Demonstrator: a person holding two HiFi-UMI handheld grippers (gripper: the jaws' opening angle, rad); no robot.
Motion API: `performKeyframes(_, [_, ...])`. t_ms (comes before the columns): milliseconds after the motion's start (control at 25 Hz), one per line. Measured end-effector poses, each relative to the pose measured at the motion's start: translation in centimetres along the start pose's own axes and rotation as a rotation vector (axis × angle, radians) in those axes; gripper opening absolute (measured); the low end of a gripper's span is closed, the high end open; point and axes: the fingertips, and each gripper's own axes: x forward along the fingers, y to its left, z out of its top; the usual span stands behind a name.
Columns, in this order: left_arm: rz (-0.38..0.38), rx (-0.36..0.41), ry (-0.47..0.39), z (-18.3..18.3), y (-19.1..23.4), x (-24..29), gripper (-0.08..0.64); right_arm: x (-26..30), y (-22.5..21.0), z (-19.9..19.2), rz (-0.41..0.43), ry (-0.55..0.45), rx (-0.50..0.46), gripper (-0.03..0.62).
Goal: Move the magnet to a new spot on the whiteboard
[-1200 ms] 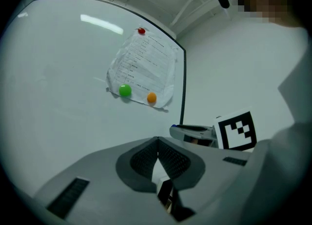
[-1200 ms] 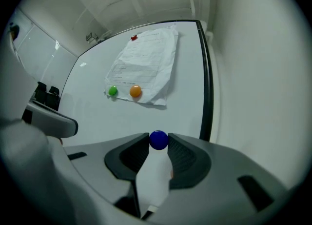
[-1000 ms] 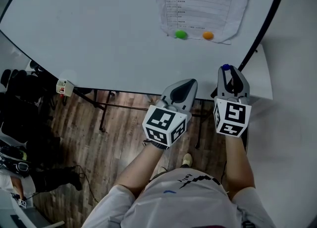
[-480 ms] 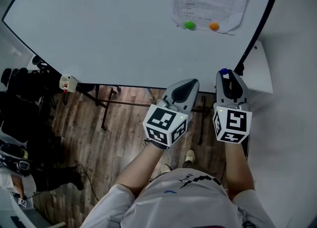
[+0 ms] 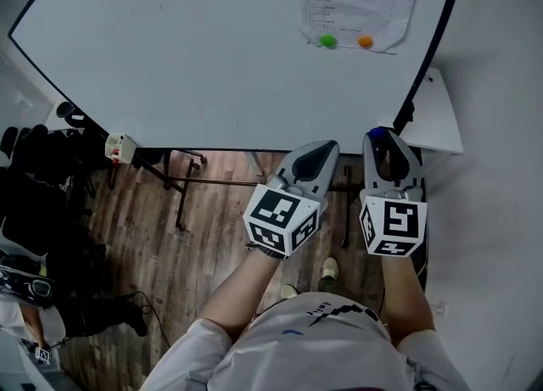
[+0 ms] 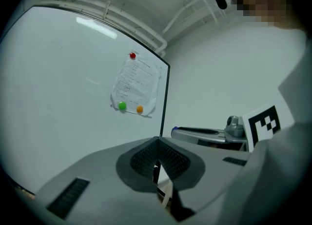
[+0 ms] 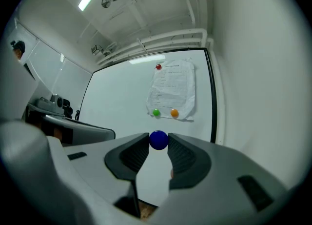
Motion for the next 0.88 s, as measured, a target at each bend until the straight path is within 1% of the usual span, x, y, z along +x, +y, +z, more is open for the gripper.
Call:
performKeyframes(80, [-0.005,0.005,0.003,0.0,-0.2,-0.5,0.011,-0.5,0.4,0.2,-0.003,-0.002,-0.002,0.127])
performKeyframes(280, [-0.021,-0.030,-0.005,0.4,-0.7,-1.6,0.011,-1.8,1.0,0.9,-0.011,-0.012,-0.005,0.127])
performKeyframes(440, [-0.023,-0.014,-0.016,1.1,-1.0,-1.9,0.011,-2.0,1.3,1.4,-0.011,-0.018,-0.010,0.127])
performKeyframes(880, [-0.006,-0.015,-0.041,2.2,-0.8,-1.8,0.011,-1.6,1.2,2.2,0.005,-0.030,-0.019,0.127])
